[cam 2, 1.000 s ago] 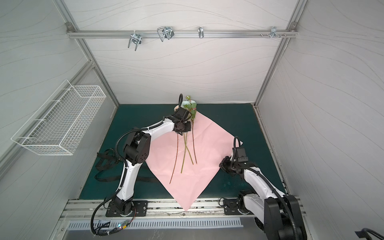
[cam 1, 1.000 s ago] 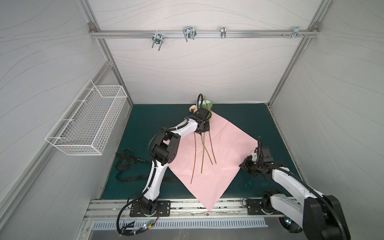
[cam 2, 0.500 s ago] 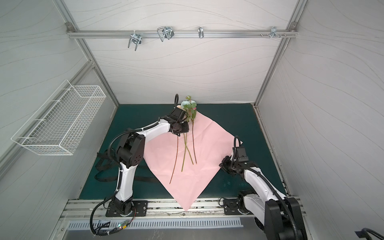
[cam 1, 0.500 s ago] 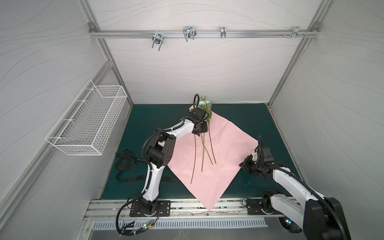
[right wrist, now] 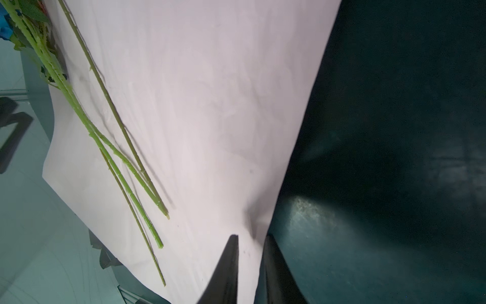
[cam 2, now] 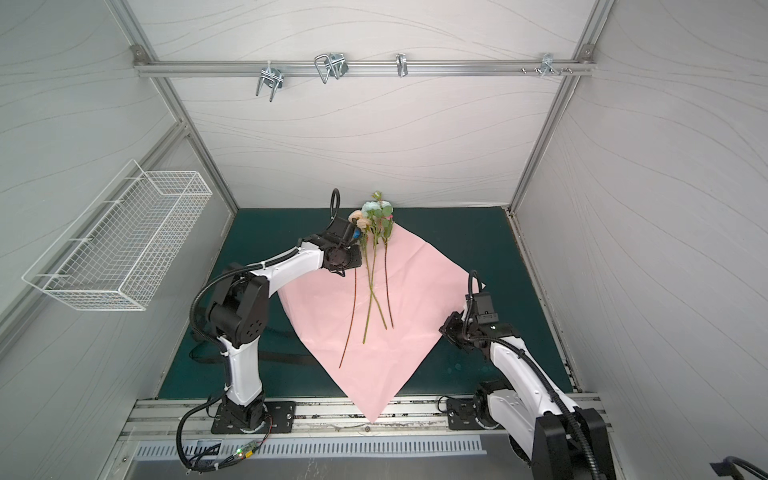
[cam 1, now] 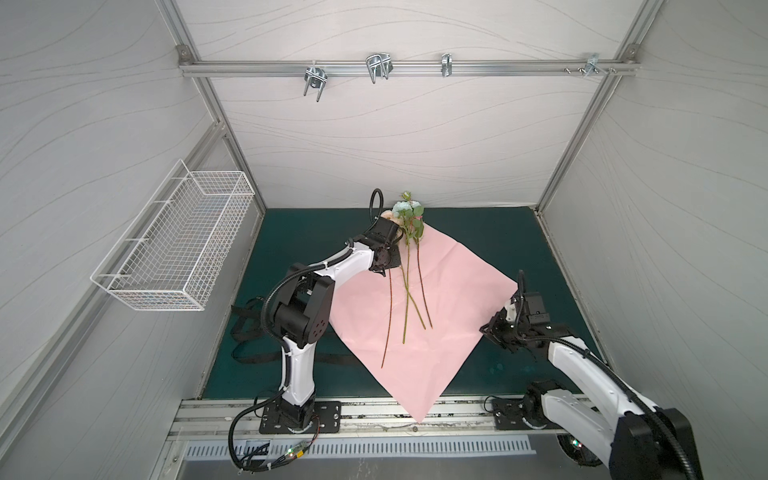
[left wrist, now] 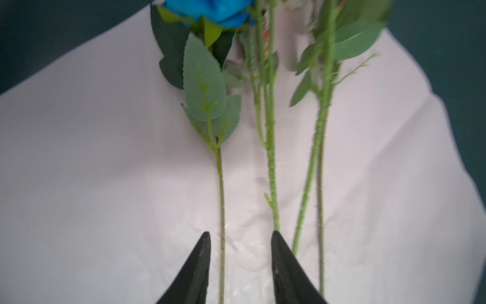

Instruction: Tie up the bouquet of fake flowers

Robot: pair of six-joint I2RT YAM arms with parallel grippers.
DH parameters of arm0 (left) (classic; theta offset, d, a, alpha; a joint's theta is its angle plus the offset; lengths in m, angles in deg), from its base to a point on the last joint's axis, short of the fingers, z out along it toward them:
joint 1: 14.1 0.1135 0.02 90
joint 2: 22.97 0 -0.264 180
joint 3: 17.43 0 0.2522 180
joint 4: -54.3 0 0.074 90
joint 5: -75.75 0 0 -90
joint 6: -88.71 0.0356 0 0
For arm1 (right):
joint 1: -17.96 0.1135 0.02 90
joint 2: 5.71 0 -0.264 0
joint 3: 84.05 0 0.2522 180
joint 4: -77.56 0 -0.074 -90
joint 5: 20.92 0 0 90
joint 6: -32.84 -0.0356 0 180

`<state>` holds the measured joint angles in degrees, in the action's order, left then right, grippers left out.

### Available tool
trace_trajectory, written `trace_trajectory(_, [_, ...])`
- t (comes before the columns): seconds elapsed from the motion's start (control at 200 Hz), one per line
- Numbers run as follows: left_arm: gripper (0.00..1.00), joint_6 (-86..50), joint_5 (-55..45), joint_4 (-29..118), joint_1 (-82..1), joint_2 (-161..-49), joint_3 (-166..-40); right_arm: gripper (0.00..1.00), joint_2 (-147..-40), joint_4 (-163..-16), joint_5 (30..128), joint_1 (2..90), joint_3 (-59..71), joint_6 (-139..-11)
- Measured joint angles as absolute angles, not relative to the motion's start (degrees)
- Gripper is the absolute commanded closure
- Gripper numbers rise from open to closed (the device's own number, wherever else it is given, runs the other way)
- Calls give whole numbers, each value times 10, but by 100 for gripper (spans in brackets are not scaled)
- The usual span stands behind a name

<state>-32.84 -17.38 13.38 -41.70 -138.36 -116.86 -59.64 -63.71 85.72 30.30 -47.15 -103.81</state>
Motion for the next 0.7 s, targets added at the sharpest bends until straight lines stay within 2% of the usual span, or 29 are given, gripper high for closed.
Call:
trace_trajectory(0.28, [66, -320, -212, 101, -415, -1468, -1252, 78, -590, -636, 855, 310, -471, -1039])
trace_trajectory(0.445, [82, -321, -212, 101, -408, -1508, -1304, 75, -585, -629, 854, 312, -471, -1039])
trace_trajectory(0.62, [87, -330, -211, 96, -399, -1540, -1330, 73, -571, -612, 849, 313, -471, -1036])
trace_trajectory(0.7, [97, -334, -212, 91, -396, -1541, -1334, 73, -564, -601, 846, 314, -471, -1035])
